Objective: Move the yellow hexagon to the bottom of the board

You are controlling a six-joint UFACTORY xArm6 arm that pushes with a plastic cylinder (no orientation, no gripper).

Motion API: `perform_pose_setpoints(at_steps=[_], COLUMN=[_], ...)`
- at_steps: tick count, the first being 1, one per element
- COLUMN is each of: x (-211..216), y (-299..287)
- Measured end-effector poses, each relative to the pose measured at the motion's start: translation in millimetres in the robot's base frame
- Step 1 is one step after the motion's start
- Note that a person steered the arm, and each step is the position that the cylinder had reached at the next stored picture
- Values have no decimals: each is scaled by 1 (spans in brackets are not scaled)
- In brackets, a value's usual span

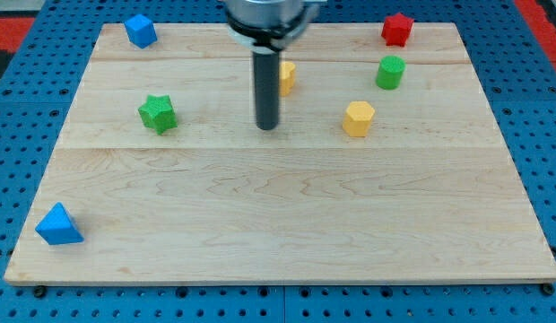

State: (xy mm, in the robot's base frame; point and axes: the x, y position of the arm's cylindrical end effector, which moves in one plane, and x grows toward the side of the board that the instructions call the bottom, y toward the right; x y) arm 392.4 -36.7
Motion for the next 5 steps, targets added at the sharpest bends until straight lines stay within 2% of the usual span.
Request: perform_pose_setpoints(at_steps=[1, 3, 4, 5], x=[-15, -32, -23, 0], y=[14, 112, 148, 136])
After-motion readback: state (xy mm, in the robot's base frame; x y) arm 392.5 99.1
